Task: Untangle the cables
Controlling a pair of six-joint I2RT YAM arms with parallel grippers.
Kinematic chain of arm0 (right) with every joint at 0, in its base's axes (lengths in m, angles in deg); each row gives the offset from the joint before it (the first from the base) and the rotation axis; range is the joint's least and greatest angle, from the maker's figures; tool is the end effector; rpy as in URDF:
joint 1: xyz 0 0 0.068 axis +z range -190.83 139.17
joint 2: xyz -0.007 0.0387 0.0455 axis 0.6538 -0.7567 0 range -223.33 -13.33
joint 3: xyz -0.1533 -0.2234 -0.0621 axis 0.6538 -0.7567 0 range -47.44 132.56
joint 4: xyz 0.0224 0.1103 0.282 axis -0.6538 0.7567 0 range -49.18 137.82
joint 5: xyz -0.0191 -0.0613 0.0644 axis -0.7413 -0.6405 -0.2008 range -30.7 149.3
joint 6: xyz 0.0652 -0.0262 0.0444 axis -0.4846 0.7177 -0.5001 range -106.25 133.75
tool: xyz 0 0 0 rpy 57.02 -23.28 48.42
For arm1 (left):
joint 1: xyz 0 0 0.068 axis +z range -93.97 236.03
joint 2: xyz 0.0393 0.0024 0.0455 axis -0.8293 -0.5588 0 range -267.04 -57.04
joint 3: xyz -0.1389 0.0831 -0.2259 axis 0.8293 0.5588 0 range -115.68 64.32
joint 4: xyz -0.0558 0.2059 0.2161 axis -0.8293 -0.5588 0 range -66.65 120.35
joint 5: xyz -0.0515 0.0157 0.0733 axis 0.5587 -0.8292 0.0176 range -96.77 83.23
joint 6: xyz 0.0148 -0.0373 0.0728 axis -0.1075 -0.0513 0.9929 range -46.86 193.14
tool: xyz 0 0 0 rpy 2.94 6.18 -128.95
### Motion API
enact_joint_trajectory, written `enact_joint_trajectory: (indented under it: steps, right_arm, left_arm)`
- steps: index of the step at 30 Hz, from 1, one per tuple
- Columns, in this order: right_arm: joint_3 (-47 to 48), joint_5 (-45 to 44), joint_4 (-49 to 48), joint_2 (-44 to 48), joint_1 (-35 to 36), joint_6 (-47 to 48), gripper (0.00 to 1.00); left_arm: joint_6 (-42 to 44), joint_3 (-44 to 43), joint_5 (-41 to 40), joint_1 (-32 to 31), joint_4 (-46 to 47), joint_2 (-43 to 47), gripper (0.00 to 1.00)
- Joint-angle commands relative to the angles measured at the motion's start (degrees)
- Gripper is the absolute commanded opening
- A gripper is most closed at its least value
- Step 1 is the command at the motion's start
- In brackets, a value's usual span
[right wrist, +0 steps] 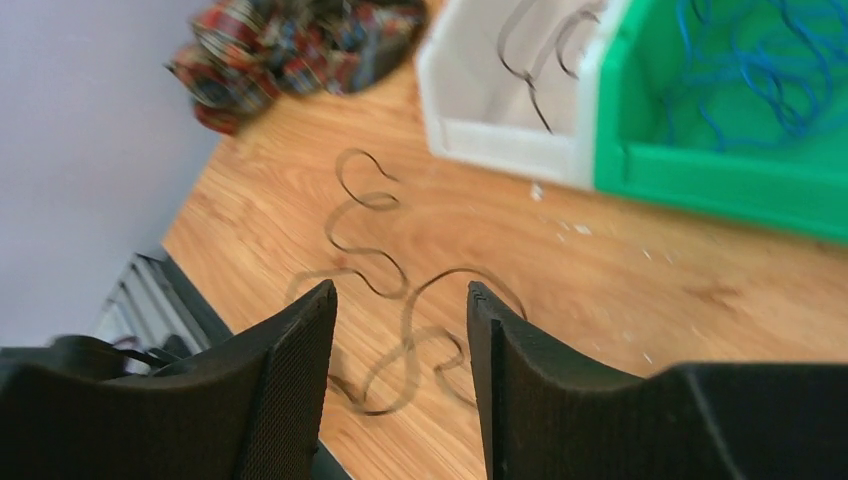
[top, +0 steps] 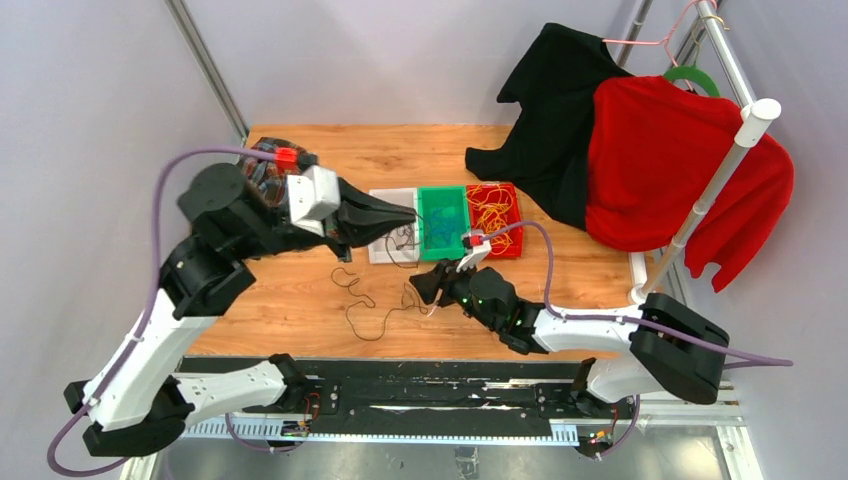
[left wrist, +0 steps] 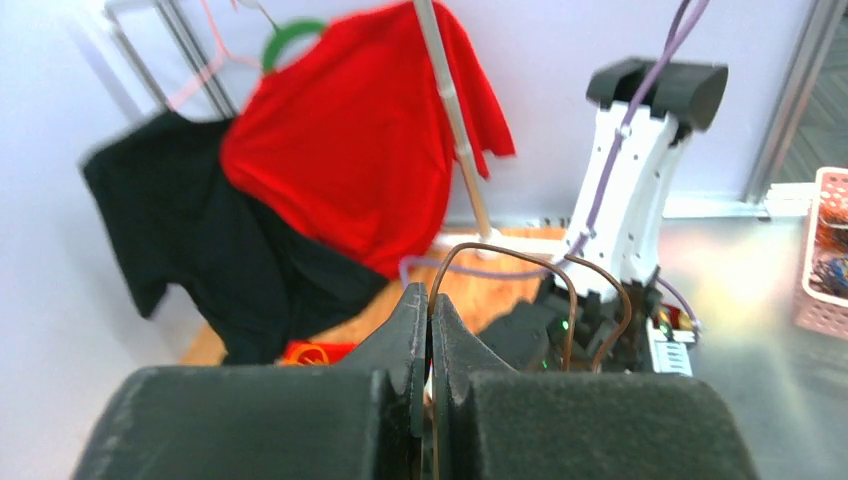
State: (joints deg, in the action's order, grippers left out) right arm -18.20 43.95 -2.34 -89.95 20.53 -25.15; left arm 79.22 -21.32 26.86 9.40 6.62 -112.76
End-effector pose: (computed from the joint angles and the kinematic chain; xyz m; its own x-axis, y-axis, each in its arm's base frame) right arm 0.1807 0.2905 0.1924 -0.4795 0.3854 -0.7884 -0.5379 0.5808 0.6111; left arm 0.1240 -0.1898 0.5470 0.1778 -0.0598 -0.9823 0.9700 0.1790 0.1646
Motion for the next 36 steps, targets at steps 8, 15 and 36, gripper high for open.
enact_joint_trajectory:
  steps: [8,15,36]
  right_arm:
    - [-6.2,1.6,2.8,-1.5,-0.1,3.7,0.46]
    - [-7.2,-0.7,7.8,4.5,0.3,5.6,0.45]
    - [-11.6,-12.6,23.2,27.1,0.2,8.8,0.47]
  left_arm:
    - [12.9,-15.6,-12.2,-0.1,-7.9,-4.1,0.01]
    - [21.8,-0.4,-25.8,2.2,-9.2,-5.1,0.0]
    - [36.0,9.0,-33.4,14.7,-6.3,-36.5,0.0]
